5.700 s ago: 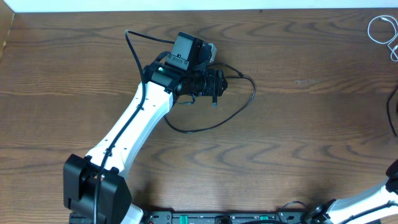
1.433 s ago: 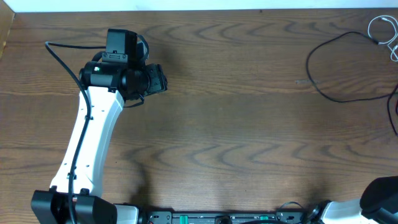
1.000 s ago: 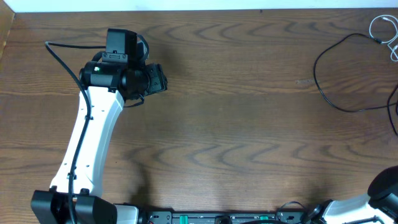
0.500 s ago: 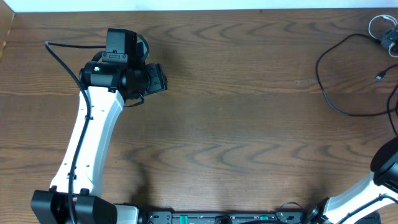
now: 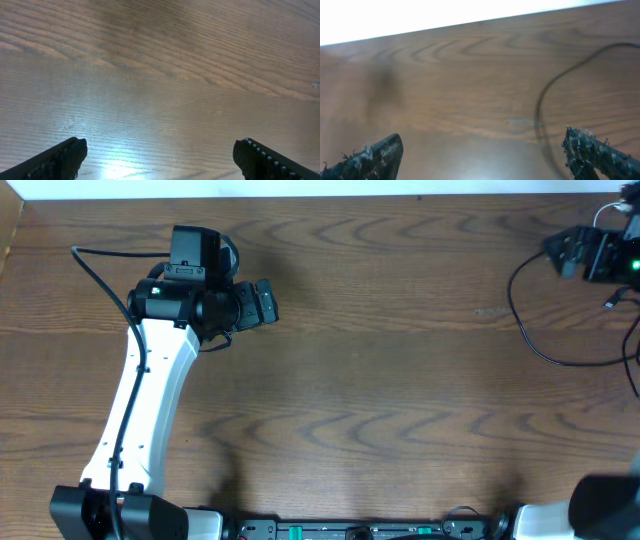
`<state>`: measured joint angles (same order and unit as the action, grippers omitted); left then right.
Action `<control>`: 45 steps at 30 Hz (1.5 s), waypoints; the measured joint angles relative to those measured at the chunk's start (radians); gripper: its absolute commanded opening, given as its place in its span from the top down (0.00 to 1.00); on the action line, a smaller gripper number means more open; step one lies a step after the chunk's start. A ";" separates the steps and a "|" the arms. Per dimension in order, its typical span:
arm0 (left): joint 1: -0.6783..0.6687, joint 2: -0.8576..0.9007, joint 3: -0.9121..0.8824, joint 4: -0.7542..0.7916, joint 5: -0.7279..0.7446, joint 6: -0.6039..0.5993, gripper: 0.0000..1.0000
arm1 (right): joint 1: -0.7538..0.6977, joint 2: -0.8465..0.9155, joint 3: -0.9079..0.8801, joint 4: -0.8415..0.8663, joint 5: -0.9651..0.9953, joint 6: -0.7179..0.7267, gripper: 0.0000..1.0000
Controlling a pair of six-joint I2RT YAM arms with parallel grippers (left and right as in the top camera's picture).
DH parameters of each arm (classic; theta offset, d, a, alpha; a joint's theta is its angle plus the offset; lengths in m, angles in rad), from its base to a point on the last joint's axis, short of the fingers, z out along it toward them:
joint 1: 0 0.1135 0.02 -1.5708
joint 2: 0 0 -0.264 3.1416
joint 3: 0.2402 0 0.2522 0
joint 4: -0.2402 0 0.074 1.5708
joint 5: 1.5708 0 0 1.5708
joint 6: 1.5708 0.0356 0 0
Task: Untangle cables
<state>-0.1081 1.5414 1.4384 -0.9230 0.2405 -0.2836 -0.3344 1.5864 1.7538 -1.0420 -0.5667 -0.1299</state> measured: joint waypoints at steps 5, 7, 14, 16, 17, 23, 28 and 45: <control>0.000 0.000 0.000 0.000 0.000 0.000 0.02 | 0.079 -0.140 0.000 -0.097 0.020 -0.020 0.01; 0.000 0.000 0.000 0.000 0.000 0.000 0.02 | 0.091 -0.187 0.000 -0.128 0.024 -0.023 0.01; 0.000 0.000 0.000 0.000 0.000 0.000 0.02 | 0.097 -0.322 0.000 -0.194 0.037 -0.033 0.01; 0.000 0.000 0.000 0.000 0.000 0.000 0.02 | 0.097 -0.343 0.000 -0.196 0.040 -0.033 0.01; 0.000 0.000 0.000 0.000 0.000 0.000 0.02 | 0.097 -0.350 0.000 -0.196 0.040 -0.033 0.01; 0.000 0.000 0.000 0.000 0.000 0.000 0.02 | 0.098 -0.362 0.000 -0.215 0.044 -0.034 0.01; 0.000 0.000 0.000 0.000 0.000 0.000 0.02 | 0.108 -0.360 0.000 -0.220 0.066 -0.035 0.01; 0.000 0.000 0.000 0.000 0.000 0.000 0.02 | 0.301 -0.556 -0.454 0.388 0.197 -0.112 0.01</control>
<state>-0.1081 1.5414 1.4384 -0.9230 0.2401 -0.2836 -0.0330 1.0302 1.3003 -0.6537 -0.3698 -0.2420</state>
